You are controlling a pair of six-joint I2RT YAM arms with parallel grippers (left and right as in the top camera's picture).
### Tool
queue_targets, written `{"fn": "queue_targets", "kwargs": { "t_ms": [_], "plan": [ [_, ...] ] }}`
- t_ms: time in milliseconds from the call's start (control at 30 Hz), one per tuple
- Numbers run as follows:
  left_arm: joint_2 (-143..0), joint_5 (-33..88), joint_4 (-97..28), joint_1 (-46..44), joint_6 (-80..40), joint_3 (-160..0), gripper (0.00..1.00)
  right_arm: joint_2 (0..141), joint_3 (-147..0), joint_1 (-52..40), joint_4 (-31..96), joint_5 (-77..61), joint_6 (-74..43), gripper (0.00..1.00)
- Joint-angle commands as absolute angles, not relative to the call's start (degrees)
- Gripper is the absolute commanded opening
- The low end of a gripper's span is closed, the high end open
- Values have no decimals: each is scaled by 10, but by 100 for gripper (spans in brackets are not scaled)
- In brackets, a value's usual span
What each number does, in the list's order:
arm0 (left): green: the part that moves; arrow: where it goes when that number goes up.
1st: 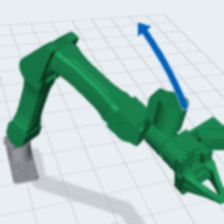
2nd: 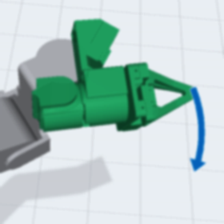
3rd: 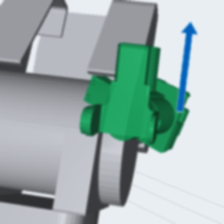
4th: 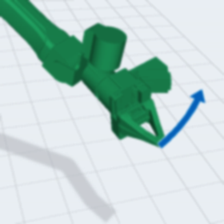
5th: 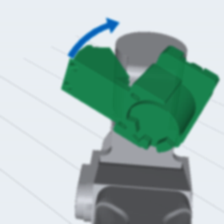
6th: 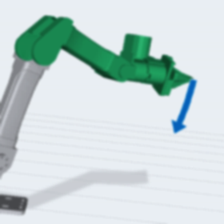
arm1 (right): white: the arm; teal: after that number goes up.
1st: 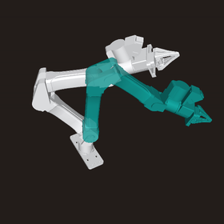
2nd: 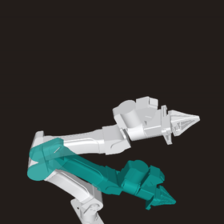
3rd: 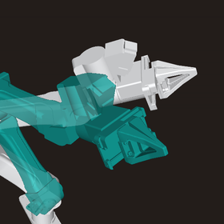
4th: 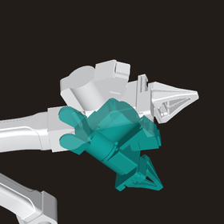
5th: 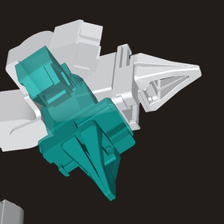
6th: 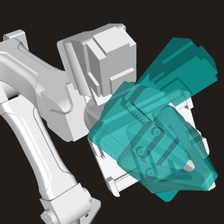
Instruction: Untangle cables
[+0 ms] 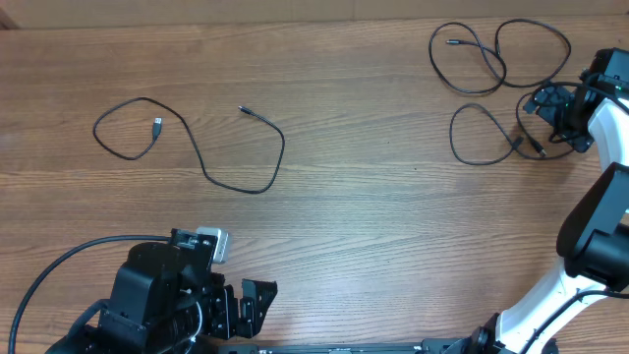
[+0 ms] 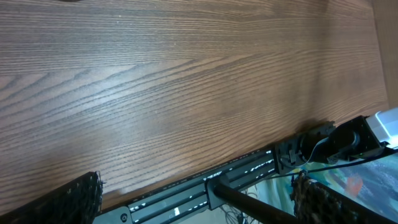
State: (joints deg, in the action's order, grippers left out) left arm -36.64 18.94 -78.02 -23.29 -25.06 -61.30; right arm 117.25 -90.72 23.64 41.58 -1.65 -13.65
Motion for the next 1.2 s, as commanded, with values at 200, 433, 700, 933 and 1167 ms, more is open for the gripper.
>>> {"fn": "queue_targets", "kwargs": {
  "t_ms": [200,433,700,933,1167],
  "plan": [
    [-364,189,-780,-237,-238,-609,100,1151,-901,237,396,-17,-135,100],
    [-364,189,-780,-237,-238,-609,99,1151,-901,237,390,-16,-135,100],
    [-364,189,-780,-237,-238,-609,99,1151,-901,237,399,-16,-135,100],
    [-364,189,-780,-237,-238,-609,99,1151,-901,237,402,-16,-130,100],
    [-364,189,-780,-237,-238,-609,100,1151,-901,237,409,-32,-103,100]
  ]
}}
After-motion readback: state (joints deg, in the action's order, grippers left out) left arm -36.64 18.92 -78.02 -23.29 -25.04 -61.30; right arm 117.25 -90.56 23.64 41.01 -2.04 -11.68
